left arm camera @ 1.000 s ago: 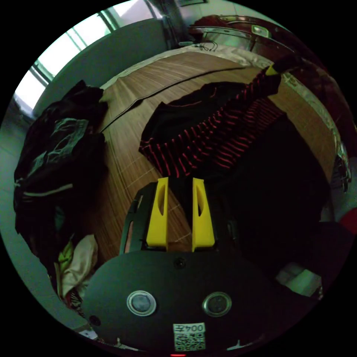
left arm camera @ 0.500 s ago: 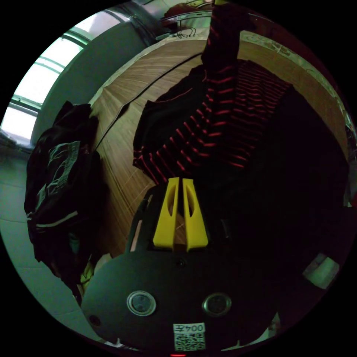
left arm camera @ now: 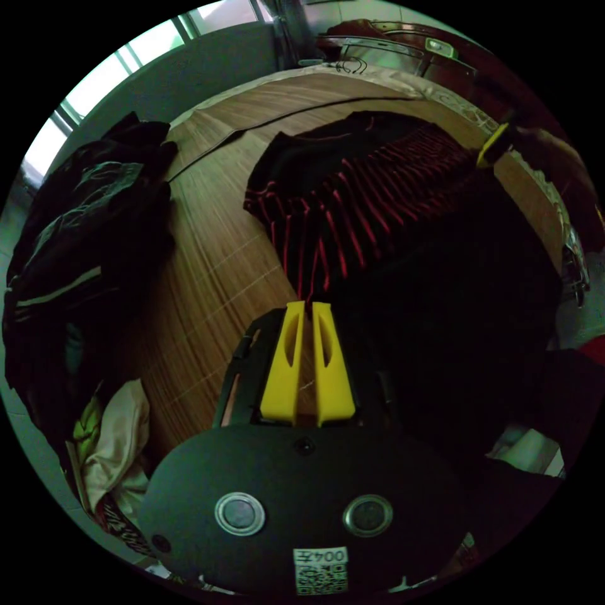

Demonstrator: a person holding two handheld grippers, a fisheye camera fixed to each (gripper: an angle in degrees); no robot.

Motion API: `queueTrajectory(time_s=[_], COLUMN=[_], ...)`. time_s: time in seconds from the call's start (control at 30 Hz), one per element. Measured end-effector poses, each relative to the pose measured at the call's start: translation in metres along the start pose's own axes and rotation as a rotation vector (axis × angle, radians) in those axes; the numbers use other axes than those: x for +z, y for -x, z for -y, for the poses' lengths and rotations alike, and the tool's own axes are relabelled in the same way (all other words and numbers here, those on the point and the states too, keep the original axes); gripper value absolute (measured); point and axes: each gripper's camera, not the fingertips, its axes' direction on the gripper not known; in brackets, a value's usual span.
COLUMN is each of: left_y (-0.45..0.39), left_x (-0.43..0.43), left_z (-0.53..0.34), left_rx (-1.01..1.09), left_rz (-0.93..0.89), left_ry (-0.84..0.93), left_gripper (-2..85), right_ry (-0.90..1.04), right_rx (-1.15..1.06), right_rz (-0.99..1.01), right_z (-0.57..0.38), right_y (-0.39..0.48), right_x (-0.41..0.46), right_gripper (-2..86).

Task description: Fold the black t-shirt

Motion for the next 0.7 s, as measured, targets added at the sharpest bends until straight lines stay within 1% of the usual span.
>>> queueTrajectory(time_s=[0.13, 0.23, 0.3, 0.37, 0.43, 0.5, 0.53, 0.6, 0.63, 0.7], left_y=[0.009, 0.021, 0.027, 0.032, 0.032, 0.03, 0.027, 0.019, 0.013, 0.002], left_x=[-0.001, -0.007, -0.012, -0.014, -0.012, -0.007, -0.004, 0.0, 0.003, 0.009], left_z=[-0.006, -0.012, -0.016, -0.023, -0.028, -0.033, -0.035, -0.039, -0.041, -0.046], left_rx=[-0.03, -0.068, -0.104, -0.13, -0.145, -0.151, -0.155, -0.164, -0.159, -0.152], left_rz=[-0.044, -0.072, -0.056, -0.068, -0.069, -0.093, -0.107, -0.144, -0.166, -0.159], left_ry=[-0.014, -0.03, -0.044, -0.062, -0.069, -0.069, -0.071, -0.086, -0.091, -0.094], left_gripper=[1.3, 1.4, 1.5, 1.6, 1.8, 2.0, 2.1, 2.2, 2.2, 2.2], right_ry=[-0.01, -0.013, -0.076, -0.162, -0.255, -0.337, -0.336, -0.322, -0.314, -0.275], right_rx=[0.036, 0.075, 0.103, 0.094, 0.027, -0.132, -0.173, -0.347, -0.385, -0.502], right_rz=[-0.033, -0.166, -0.216, -0.205, -0.135, -0.018, -0.013, -0.029, -0.042, -0.09], right_z=[-0.001, -0.001, 0.001, 0.009, 0.024, 0.056, 0.067, 0.11, 0.12, 0.16], right_y=[0.009, 0.021, 0.034, 0.051, 0.075, 0.116, 0.128, 0.179, 0.191, 0.234], right_x=[0.016, 0.011, -0.001, -0.012, -0.019, -0.018, -0.015, 0.001, 0.006, 0.024], right_gripper=[3.4, 6.1, 7.4, 7.5, 7.1, 6.5, 6.5, 6.5, 6.6, 7.3])
